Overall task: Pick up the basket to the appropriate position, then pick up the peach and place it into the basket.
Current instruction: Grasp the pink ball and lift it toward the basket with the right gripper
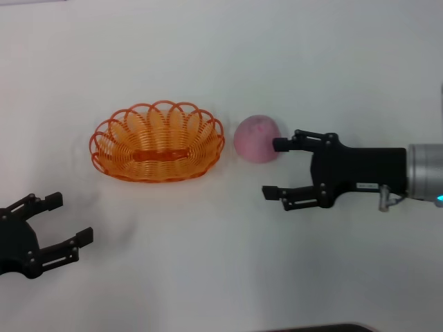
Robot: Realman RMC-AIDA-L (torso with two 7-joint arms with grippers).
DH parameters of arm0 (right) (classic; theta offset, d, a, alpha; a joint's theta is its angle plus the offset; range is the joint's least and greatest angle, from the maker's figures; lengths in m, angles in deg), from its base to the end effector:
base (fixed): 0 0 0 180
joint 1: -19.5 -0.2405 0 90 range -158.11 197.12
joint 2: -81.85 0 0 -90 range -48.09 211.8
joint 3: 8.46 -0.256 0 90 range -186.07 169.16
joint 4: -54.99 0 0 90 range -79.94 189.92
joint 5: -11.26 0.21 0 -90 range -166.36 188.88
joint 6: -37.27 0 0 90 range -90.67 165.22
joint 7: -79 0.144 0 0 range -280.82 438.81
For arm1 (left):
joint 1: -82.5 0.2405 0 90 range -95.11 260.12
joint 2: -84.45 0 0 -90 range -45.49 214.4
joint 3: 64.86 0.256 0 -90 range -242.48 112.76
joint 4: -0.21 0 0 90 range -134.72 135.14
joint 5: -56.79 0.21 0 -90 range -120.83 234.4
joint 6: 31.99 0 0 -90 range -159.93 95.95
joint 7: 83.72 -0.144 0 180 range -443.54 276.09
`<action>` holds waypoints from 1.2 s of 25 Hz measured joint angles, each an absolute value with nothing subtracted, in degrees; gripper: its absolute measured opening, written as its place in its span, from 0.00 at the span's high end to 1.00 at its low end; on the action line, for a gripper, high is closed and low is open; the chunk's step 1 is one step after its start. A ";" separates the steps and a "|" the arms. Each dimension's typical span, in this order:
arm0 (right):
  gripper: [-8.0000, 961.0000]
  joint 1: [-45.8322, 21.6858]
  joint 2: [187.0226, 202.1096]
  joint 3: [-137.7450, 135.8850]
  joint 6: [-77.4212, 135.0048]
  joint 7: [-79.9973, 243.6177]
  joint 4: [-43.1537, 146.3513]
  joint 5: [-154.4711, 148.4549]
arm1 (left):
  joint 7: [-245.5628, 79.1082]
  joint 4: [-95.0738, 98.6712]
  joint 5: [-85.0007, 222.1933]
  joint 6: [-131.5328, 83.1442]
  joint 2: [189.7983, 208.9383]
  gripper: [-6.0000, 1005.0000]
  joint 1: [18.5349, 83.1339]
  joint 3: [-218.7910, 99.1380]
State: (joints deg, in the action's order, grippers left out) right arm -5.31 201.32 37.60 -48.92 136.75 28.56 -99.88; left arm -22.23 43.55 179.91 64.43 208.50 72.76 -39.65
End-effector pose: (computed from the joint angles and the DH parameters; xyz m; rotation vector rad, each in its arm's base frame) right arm 0.2942 0.2792 -0.0465 -2.7924 0.4306 0.6642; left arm -0.3541 0.2037 0.0030 -2.5392 -0.6938 -0.5978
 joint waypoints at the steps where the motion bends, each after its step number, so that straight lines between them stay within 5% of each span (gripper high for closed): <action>1: 0.05 -4.71 201.10 37.46 -49.44 136.62 28.32 -99.85 | -22.23 43.46 179.91 64.42 208.49 0.13 72.74 -39.66; 11: 0.06 -0.35 200.71 34.12 -53.05 138.86 23.20 -99.68 | -22.29 43.23 179.90 64.01 208.46 0.13 72.58 -39.73; 30: 0.06 -7.49 197.72 34.44 -54.35 182.44 15.12 -107.73 | -24.39 43.23 179.81 64.31 208.37 0.13 72.75 -40.52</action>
